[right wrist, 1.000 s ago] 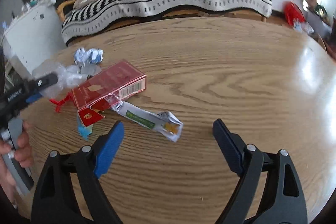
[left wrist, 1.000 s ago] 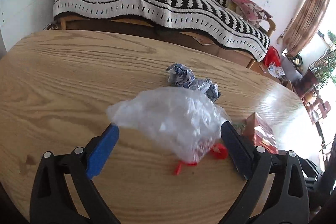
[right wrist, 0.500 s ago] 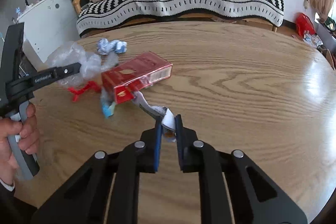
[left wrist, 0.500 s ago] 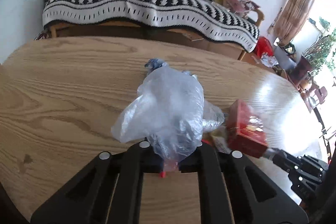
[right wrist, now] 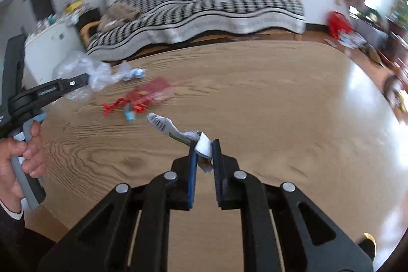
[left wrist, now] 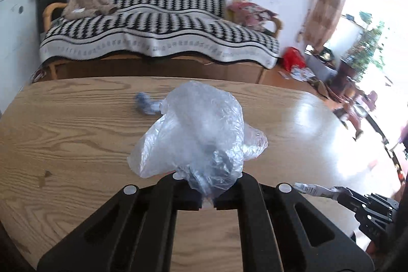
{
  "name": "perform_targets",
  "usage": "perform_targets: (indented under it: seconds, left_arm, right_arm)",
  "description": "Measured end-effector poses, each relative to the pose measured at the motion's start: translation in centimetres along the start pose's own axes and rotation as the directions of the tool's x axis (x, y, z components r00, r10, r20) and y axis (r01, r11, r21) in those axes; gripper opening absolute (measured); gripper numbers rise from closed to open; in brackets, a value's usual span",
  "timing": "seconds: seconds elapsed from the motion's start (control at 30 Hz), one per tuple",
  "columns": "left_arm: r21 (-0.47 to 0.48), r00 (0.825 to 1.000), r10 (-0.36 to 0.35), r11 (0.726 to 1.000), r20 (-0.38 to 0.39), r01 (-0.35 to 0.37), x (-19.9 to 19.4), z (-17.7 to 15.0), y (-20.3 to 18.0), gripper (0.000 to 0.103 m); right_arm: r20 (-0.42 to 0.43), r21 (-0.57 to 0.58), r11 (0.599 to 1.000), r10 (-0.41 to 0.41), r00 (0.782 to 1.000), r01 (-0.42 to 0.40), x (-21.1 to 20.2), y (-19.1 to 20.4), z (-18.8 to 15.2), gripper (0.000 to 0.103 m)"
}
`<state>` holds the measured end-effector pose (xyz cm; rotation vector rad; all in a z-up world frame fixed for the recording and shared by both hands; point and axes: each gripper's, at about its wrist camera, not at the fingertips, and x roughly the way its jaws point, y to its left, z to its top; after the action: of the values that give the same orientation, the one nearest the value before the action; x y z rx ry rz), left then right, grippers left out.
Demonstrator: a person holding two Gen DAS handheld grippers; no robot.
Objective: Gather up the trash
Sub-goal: 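Carry the plastic bag and wrapper strip to the bin and open both tools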
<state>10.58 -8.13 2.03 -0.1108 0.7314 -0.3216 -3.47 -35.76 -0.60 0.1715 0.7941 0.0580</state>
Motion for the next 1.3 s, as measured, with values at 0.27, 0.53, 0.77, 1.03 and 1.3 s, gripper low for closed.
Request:
perform_targets:
  seconds: [0.27,0.53,0.77,1.03,1.3]
  left_arm:
    - [0.174,0.985,-0.155,0.971,-0.072,0.166,-0.2,-4.3,-12.5,0.004]
    - [0.351,0.926,-0.326,0.858,-0.193,0.375,-0.7,-11.8,-26.4,0.004]
    - [0.432,0.842,-0.419,0.725,-0.341,0.536,-0.7,-19.5,-36.1,0.004]
    - [0.467,0.758,-0.413,0.608,-0.504,0.642,1.4,-26.7,-41.6,0.004]
    - [0.434,0.729,-0.395,0.61,-0.559,0.663,3.7,-28.3,-42.7,0.004]
  right_arm:
    - [0.014,0.243,0.944,-0.233,0.972,0.223,-9.2,-11.4,-7.8,0.013]
    - [-0.036,0.462,0.776,-0.467,0.883,0.429,-18.2,-21.4,-16.3,0.013]
    - [-0.105,0.619,0.618,-0.547,0.83,0.485,-23.2,-27.1,-22.3,0.013]
    - [-0.206,0.664,0.539,-0.535,0.82,0.518,-23.1,-30.6,-25.9,0.013]
    - [-0.235,0.686,0.521,-0.503,0.832,0.509,-22.3,-32.2,-26.9,0.013]
